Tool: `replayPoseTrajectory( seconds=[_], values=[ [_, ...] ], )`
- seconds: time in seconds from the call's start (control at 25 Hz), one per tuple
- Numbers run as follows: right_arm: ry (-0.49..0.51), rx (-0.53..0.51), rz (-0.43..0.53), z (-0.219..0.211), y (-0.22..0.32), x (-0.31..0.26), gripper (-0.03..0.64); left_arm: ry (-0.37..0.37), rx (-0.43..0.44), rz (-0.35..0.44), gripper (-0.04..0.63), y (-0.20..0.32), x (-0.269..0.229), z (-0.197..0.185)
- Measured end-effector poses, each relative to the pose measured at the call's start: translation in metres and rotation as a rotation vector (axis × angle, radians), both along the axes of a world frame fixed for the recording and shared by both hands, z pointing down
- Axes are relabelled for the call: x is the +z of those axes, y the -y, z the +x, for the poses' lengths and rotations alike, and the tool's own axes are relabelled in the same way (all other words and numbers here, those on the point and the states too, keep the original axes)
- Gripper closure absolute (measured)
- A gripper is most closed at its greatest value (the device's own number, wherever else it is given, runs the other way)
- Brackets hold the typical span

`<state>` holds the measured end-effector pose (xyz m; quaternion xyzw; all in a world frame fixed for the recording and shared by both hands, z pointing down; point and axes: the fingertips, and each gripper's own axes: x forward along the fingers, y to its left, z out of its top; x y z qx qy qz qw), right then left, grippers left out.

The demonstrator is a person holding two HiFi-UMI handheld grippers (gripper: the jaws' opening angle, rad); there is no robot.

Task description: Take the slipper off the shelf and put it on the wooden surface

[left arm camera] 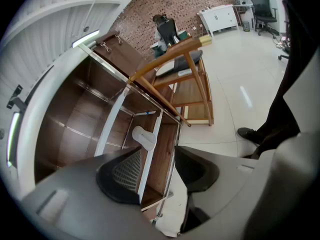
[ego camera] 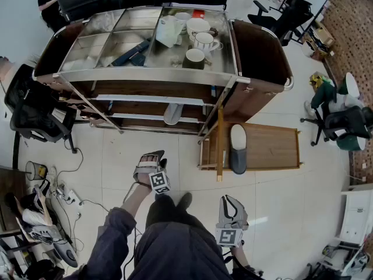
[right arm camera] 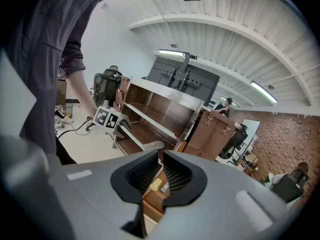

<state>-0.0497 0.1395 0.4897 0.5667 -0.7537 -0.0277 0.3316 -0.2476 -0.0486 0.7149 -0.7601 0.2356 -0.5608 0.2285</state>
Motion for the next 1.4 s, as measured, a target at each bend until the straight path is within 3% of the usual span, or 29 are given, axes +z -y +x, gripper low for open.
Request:
replayPoseTrajectory(
  seconds=[0.36,0.56,0.72,0.88,0.92,1.0,1.04,1.08,1.24,1.4],
  values=[
    [-0.057,-0.022,-0.145,0.006,0.104,0.052,0.597,0.099,0.031,-0.001,0.374,0.167,0.104,0.033],
    [-0.021,-0.004,-0.170,0.011,0.187,0.092,0.598,0.146,0.048,0.042,0.324,0.248,0.175,0.044],
    [-0.028,-0.019,-0.194,0.008,0.225,0.123,0.598,0.197,0.092,0.075,0.241,0.281,0.212,0.051],
    [-0.022,-0.009,-0.228,0.014,0.241,0.144,0.598,0.178,0.098,0.102,0.211,0.287,0.202,0.052],
    [-0.017,0.002,-0.238,0.017,0.243,0.147,0.598,0.166,0.096,0.110,0.218,0.288,0.197,0.051],
    [-0.015,0.021,-0.258,0.022,0.244,0.153,0.609,0.140,0.090,0.125,0.354,0.289,0.187,0.051],
    [-0.019,0.024,-0.261,0.024,0.244,0.155,0.609,0.127,0.087,0.133,0.372,0.289,0.182,0.051],
    [-0.024,0.024,-0.259,0.026,0.244,0.155,0.613,0.115,0.085,0.141,0.438,0.290,0.177,0.050],
    [-0.031,0.024,-0.256,0.032,0.239,0.141,0.615,0.070,0.080,0.173,0.506,0.297,0.162,0.050],
    [-0.019,0.023,-0.230,0.038,0.231,0.112,0.615,0.037,0.072,0.204,0.530,0.296,0.141,0.048]
  ],
)
